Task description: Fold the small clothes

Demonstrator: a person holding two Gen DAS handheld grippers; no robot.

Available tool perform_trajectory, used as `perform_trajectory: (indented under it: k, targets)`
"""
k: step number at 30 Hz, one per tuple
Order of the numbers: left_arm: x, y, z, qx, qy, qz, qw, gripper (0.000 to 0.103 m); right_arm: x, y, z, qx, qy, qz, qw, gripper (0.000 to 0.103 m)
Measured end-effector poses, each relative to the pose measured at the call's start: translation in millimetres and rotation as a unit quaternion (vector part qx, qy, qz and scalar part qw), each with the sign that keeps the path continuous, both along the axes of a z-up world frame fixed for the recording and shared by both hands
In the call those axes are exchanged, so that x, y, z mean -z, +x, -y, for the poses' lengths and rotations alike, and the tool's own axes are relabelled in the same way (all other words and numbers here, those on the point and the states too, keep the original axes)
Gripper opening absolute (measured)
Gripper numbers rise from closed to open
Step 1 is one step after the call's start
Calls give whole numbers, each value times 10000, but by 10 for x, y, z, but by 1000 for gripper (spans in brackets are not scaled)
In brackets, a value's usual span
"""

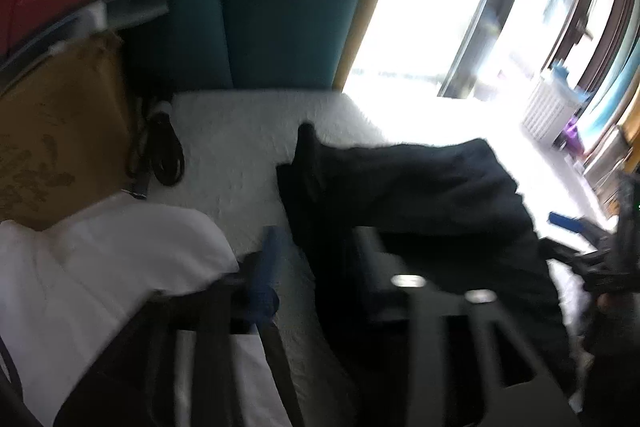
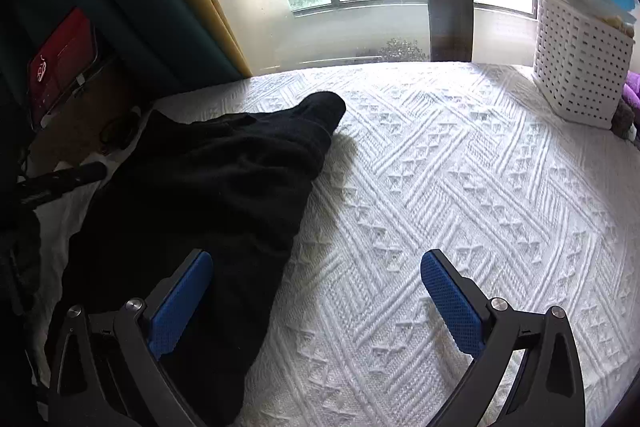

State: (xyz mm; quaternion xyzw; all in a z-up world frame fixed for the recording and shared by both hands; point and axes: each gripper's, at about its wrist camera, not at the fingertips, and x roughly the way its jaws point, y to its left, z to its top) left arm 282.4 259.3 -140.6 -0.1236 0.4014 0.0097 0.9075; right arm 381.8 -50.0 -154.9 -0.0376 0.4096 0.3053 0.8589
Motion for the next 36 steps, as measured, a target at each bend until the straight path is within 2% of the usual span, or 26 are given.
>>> perform_trajectory:
  k: [1,3,9,12,18,23,32,36]
  targets:
    - [-34,-33,-1,21,-114,72,9999,72,-18,3,-15,8,-3,27,10000,103]
    - [-33,-49,57,210,-273,77,9994,73,-67,-3,-57,16,-2,99,9999,103]
    - [233,87,265,421,-273,-332,9982,73,-206,-21,-152,22,30,236,9997,103]
    - [308,139,329,431,-236,-445,9978,73,-250,-14,-225,-19,-25,271,9996,103]
    - [401,153,236,376,-499,-551,9965,73,-288,50,-286,-56,-51,323,9994,103]
    - [411,197,226,432,-554,-574,9959,73,-201,162,-317,-69,-22,216,9997,103]
    - [407,295,290,645,-318,-430,9965,76,94,346,-534,-349,100,-216,9991,103]
    - [411,319,337,751,-252,-367,9962,76,119,336,-619,-518,155,-151,9984,103]
